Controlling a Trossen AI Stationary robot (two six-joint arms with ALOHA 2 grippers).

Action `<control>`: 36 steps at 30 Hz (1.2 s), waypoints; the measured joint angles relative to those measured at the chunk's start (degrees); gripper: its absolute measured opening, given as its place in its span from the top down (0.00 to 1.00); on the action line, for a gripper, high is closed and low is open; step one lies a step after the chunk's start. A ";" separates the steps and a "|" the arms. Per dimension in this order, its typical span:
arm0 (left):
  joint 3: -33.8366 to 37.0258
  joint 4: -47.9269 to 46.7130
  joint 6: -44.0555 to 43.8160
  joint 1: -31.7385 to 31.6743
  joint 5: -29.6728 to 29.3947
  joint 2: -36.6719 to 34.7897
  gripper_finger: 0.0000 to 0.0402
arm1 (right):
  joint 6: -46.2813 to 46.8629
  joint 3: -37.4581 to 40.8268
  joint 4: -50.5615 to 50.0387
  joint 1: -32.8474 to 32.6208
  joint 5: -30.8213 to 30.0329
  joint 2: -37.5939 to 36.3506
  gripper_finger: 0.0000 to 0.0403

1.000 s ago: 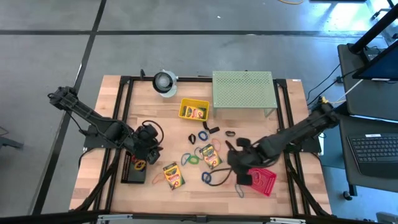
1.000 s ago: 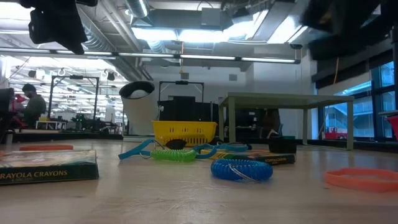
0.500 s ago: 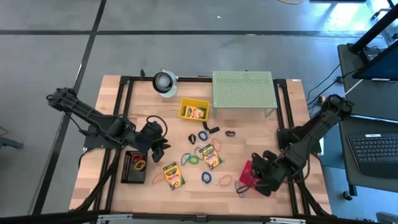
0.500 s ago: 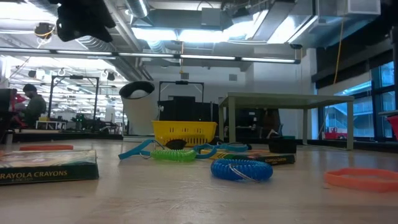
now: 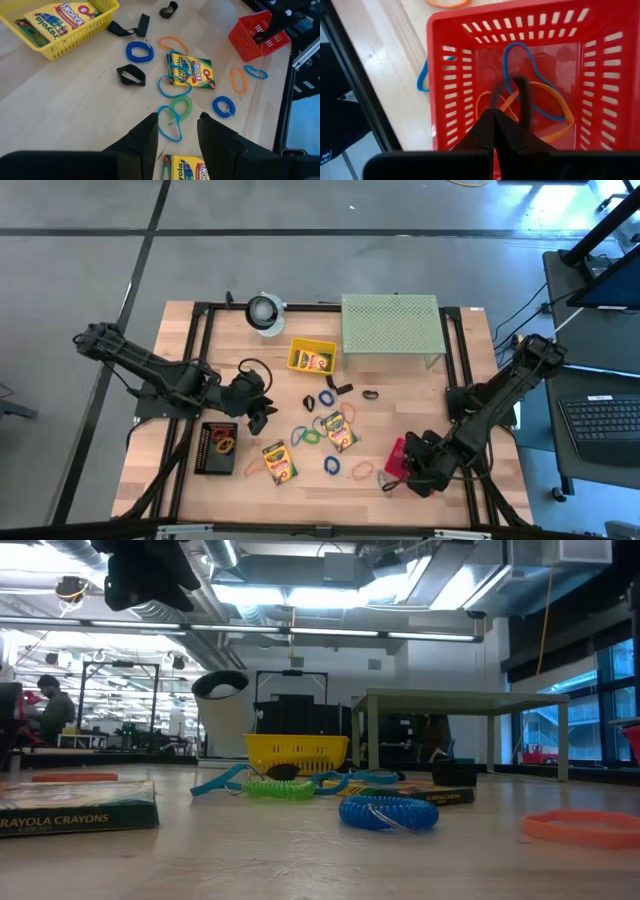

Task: Pick & Place Office Desk Supplies
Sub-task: Put the black rubber band into the red bin, then put the blue rubber band into the red bin

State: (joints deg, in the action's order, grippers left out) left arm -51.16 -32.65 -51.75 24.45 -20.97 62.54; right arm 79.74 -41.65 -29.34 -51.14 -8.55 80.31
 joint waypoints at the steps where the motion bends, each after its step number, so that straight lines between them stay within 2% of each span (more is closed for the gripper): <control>1: 0.00 0.06 0.38 0.00 0.02 0.00 0.68 | 0.05 0.28 0.19 0.03 -0.01 0.00 1.00; 9: 0.00 -0.16 0.58 0.02 0.04 0.00 0.68 | 0.40 0.59 1.04 0.07 -0.05 0.00 0.97; 17: 0.00 -0.58 0.57 0.02 0.06 0.00 0.68 | 3.45 0.59 0.84 0.10 1.80 0.00 0.78; 27: 0.00 -0.57 1.01 0.02 0.11 0.00 0.68 | 8.29 0.55 1.24 0.14 3.03 -0.61 0.45; 31: 0.00 -0.57 0.98 0.02 0.11 0.00 0.68 | 9.95 0.55 1.86 0.14 2.90 -0.65 0.40; 33: 0.00 -0.57 0.95 0.02 0.13 0.00 0.68 | 10.11 0.51 4.24 0.14 0.50 -1.46 0.39; 36: 0.00 -0.57 0.55 0.04 0.37 0.00 0.68 | 10.06 0.39 2.83 0.90 0.41 -1.86 0.40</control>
State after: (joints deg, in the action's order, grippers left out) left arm -51.16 -33.21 -51.20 24.49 -20.60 62.54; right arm 89.80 -41.26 -26.50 -50.24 -8.14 78.45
